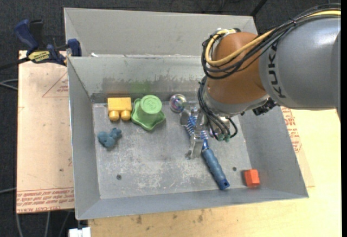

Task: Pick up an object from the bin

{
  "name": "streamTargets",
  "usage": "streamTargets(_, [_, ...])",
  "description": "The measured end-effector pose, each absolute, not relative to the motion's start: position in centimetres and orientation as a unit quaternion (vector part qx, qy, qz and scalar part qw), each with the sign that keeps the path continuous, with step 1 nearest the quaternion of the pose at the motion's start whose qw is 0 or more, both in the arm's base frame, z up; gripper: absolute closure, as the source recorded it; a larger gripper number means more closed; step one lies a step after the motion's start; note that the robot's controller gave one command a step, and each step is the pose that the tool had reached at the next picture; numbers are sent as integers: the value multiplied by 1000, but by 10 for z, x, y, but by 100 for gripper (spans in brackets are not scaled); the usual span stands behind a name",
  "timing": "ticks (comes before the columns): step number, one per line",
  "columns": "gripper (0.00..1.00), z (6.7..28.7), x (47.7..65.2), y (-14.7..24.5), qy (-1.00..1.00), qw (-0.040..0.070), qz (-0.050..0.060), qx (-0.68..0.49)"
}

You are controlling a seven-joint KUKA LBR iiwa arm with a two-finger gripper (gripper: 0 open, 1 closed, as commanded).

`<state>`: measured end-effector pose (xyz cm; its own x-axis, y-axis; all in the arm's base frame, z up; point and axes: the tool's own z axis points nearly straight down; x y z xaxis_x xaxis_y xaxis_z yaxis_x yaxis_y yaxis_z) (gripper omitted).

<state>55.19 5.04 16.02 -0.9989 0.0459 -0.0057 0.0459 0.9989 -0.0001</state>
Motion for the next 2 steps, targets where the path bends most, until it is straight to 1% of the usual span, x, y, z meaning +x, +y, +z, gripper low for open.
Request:
streamTargets(1, [0,170,556,167,997,2,2,-81])
streamTargets(2, [0,75,593,223,994,0,1,-111])
